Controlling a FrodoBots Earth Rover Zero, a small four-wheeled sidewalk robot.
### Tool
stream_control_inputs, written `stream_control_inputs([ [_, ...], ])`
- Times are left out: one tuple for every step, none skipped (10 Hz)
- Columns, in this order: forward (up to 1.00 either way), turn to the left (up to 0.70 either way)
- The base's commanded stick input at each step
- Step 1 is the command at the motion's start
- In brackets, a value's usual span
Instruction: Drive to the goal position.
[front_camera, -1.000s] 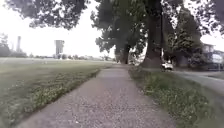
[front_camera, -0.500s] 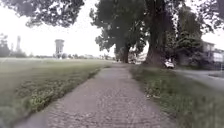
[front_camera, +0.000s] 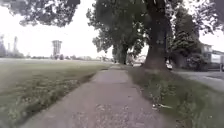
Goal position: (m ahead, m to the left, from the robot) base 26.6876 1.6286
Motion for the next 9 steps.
stream_control_inputs([
  [0.70,0.00],
  [0.70,0.00],
  [0.70,0.00],
  [0.70,0.00],
  [0.70,0.00],
  [0.70,0.00],
  [0.70,0.00],
  [0.70,0.00],
  [0.70,0.00],
])
